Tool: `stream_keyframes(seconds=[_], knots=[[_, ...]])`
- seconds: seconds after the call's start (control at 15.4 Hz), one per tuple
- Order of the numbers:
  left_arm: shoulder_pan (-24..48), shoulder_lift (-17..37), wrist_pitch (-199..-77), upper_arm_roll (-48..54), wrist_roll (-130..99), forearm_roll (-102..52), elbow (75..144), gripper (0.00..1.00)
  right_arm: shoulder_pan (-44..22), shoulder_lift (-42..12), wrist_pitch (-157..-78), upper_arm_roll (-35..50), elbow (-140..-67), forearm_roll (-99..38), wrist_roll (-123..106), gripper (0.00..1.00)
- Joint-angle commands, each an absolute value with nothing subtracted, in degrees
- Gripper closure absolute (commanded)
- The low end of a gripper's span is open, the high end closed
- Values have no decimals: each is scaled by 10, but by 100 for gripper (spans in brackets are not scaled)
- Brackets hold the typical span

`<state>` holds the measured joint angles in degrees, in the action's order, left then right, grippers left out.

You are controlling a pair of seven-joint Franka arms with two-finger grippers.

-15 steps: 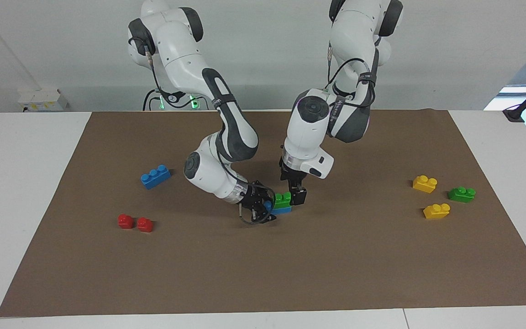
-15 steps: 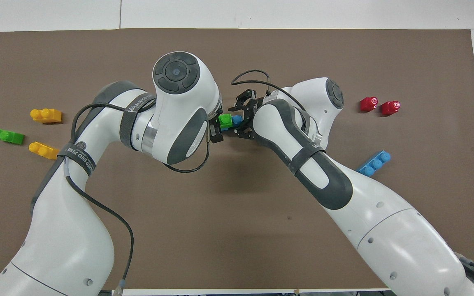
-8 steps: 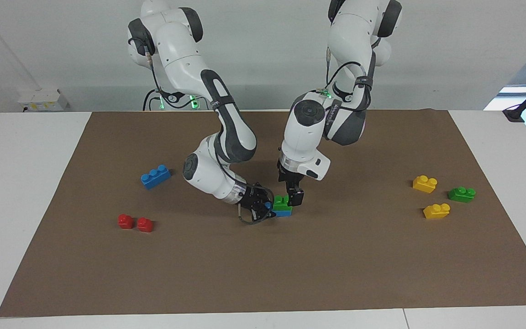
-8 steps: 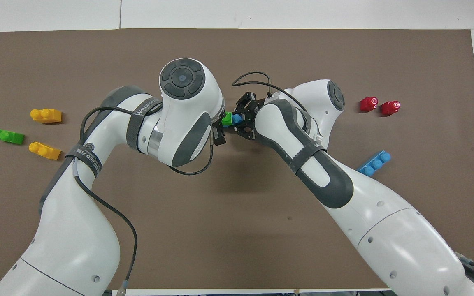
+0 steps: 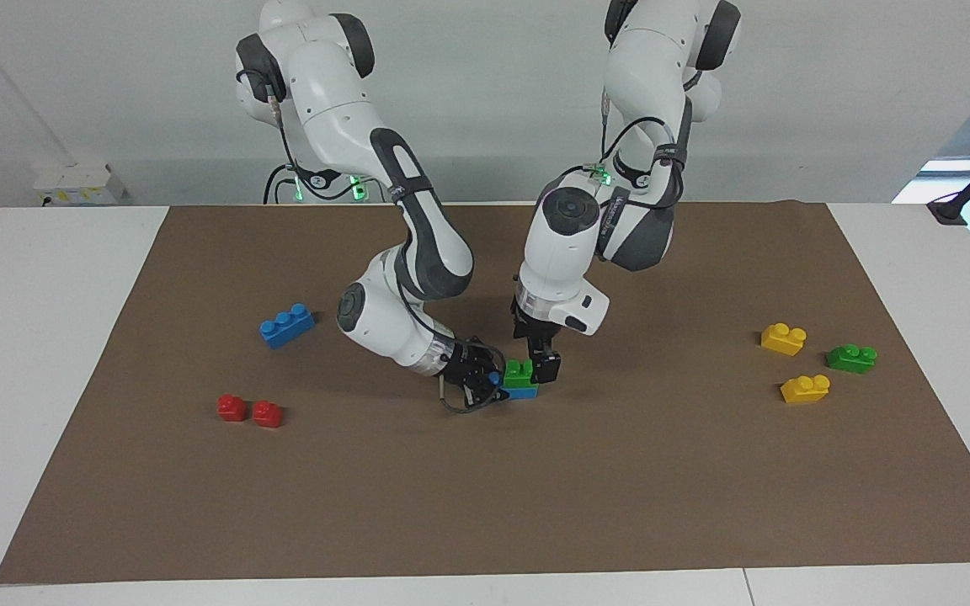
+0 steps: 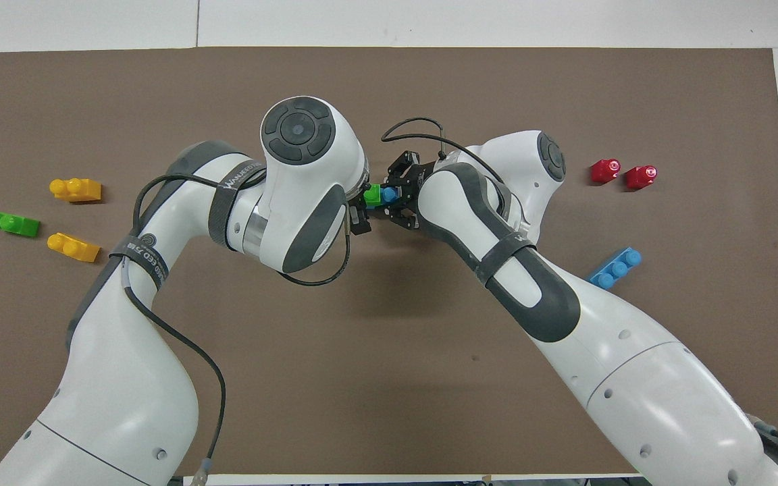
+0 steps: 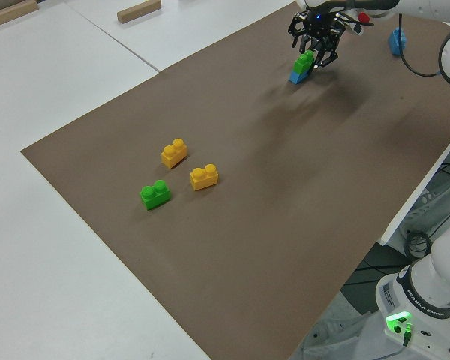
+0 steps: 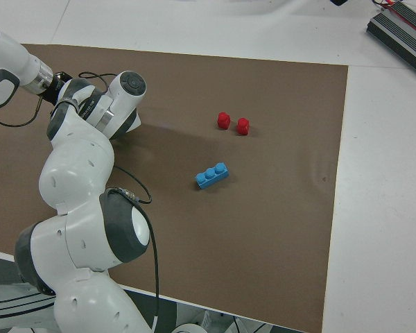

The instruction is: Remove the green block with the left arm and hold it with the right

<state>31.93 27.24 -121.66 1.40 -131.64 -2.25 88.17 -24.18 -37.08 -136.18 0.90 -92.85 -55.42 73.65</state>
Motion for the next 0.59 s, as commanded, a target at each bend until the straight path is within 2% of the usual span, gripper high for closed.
stream_keyframes(seconds=[0.0,0.52], knots=[[328,272,-1234,6,-1328,-9,896,0,-236,-370,-1374,13,-935,-571,710,79],[326,281,-1255,4,-1336,-4,903,0,-237,-370,-1378,13,-935,-571,710,79]])
